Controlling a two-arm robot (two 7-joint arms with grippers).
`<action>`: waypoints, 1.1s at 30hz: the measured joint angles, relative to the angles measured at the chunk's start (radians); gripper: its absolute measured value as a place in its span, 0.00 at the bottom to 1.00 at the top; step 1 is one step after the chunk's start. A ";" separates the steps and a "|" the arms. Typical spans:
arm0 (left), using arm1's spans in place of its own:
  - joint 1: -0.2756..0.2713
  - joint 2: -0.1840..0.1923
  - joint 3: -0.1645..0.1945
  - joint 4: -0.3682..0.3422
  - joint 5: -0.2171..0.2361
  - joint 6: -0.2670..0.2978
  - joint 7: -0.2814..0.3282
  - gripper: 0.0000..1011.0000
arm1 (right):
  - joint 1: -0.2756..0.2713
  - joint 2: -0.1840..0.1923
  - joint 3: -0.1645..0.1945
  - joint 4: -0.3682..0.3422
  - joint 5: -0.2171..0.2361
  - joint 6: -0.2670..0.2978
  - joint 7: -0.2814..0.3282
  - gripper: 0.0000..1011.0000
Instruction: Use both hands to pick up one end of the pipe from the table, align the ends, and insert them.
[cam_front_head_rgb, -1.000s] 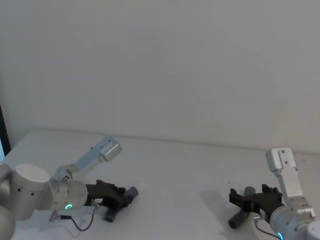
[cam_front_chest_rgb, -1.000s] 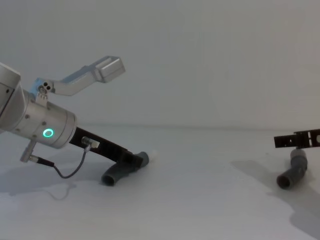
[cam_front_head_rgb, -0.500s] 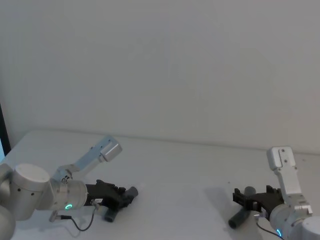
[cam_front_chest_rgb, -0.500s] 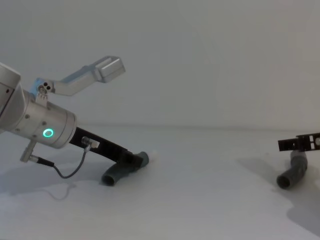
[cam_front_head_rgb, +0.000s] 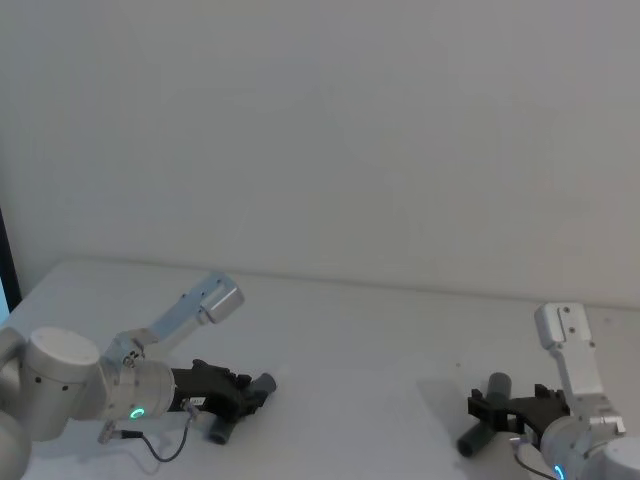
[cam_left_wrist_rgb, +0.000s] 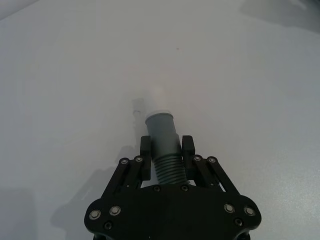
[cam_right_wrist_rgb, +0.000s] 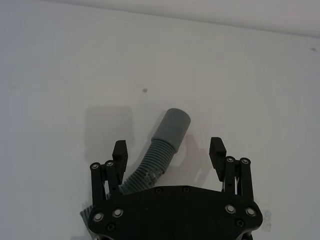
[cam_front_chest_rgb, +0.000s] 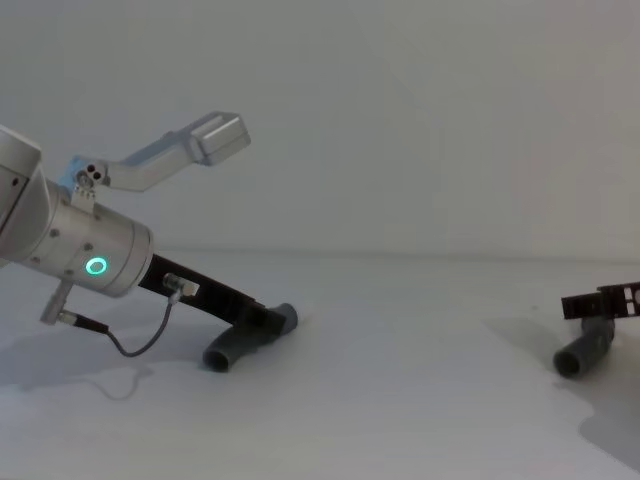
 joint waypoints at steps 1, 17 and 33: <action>0.000 0.000 0.000 0.000 0.000 0.000 0.000 0.33 | -0.001 0.000 0.001 -0.001 0.000 0.002 0.001 0.99; 0.000 0.000 0.000 0.000 0.000 0.000 0.000 0.33 | -0.005 -0.022 0.020 -0.008 0.011 0.047 0.011 0.99; 0.000 0.000 0.000 0.000 0.000 0.000 0.000 0.33 | 0.000 -0.046 0.039 -0.005 0.012 0.084 0.003 0.99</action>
